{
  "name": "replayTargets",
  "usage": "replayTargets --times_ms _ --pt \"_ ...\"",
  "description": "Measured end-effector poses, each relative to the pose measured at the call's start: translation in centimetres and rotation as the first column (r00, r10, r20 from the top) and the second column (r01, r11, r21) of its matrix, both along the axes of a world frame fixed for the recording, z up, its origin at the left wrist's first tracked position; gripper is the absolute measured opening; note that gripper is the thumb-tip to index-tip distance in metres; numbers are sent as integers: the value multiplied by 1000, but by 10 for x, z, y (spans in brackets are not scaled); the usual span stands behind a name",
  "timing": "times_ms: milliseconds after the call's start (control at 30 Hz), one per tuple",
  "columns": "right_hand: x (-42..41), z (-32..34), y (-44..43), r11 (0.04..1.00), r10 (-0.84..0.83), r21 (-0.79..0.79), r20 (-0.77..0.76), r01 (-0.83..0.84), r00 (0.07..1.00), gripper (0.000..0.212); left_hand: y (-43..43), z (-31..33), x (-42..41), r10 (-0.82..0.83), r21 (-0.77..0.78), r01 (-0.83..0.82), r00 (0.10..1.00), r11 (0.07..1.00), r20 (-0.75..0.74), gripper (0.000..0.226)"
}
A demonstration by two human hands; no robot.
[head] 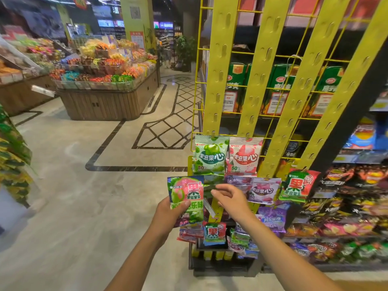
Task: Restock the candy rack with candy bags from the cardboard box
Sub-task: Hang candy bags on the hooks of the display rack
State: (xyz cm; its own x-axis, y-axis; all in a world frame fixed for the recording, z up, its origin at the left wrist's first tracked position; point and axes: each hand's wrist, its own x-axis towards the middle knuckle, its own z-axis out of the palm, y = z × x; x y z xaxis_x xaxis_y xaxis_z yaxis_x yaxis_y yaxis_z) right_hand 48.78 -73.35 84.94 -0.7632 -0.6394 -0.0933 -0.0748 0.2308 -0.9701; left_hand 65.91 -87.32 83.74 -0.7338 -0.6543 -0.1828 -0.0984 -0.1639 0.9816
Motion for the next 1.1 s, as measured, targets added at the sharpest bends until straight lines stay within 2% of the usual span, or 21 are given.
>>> replayTargets --times_ms 200,467,633,1100 --pt "-4 -1 22 999 14 -49 -75 -18 997 23 19 10 -22 -94 -42 93 995 995 -36 21" --pt "-39 0 73 998 -32 -47 -73 29 997 19 61 13 -74 -167 -68 164 985 984 -47 26" --pt "-72 3 112 996 -78 -58 -91 72 993 18 94 15 -116 -202 -155 194 979 969 -36 18" --pt "-155 6 203 989 -138 -81 -152 127 979 10 180 23 -223 -312 -145 301 948 943 -58 20"
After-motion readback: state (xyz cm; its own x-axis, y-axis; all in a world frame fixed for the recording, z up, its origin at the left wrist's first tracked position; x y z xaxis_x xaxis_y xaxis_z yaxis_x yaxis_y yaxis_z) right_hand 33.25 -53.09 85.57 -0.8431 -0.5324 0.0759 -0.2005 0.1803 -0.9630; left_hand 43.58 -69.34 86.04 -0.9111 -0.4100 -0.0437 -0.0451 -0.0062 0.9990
